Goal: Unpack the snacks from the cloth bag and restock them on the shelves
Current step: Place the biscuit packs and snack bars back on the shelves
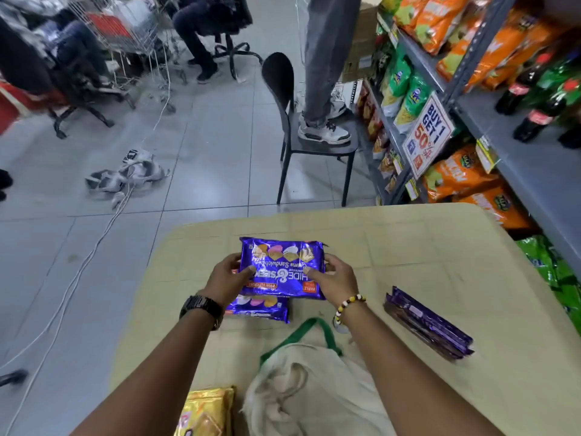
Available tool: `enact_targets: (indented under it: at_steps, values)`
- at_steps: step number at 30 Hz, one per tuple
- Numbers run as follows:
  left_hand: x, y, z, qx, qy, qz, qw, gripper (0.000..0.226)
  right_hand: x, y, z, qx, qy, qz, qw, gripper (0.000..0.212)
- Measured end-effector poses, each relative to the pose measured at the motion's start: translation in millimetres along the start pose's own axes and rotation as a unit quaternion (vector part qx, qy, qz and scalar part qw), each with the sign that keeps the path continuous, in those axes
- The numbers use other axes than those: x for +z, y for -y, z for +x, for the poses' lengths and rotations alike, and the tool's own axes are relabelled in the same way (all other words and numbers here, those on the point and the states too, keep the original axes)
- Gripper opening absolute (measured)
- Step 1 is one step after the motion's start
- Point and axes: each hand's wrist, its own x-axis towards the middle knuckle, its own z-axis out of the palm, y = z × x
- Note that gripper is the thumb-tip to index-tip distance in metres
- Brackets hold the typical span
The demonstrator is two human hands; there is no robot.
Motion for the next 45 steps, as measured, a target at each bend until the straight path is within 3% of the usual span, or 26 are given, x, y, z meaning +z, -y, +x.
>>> enact_targets:
  at_steps: [13, 18, 24, 30, 34, 36, 40, 45]
  values:
    - [-66.0, 79.4, 22.5, -0.068, 0.023, 0.038, 0.997, 0.04, 91.2, -32.5, -13.9, 0.048, 0.043, -0.099, 0.993, 0.019]
    - [-67.7, 91.5, 25.9, -0.046, 0.004, 0.049, 0.998, 0.037, 98.9, -43.8, -10.1, 0.038, 0.039, -0.135, 0.989, 0.016]
    - [-67.0, 90.2, 31.7, -0.033, 0.003, 0.066, 0.997, 0.036, 101.8, -52.2, -11.0, 0.043, 0.019, -0.14, 0.989, 0.028]
    - [-68.3, 88.7, 40.0, -0.081, 0.004, 0.012, 0.997, 0.05, 97.2, -54.3, -9.5, 0.062, -0.006, -0.077, 0.995, 0.032]
    - [-67.6, 90.2, 41.7, -0.192, 0.063, -0.076, 0.976, 0.081, 99.1, -68.7, -6.2, 0.156, 0.032, 0.096, 0.982, 0.037]
    - [-67.0, 94.7, 44.5, -0.193, 0.085, -0.094, 0.973, 0.072, 103.9, -75.2, -8.7, 0.159, 0.054, 0.156, 0.973, 0.04]
    - [-64.9, 95.2, 45.4, -0.163, 0.129, -0.114, 0.971, 0.042, 116.4, -84.3, -11.7, 0.147, 0.052, 0.162, 0.974, 0.043]
    - [-60.9, 90.9, 43.6, -0.167, 0.128, -0.142, 0.967, 0.031, 125.4, -82.8, -9.2, 0.152, 0.032, 0.163, 0.974, 0.051]
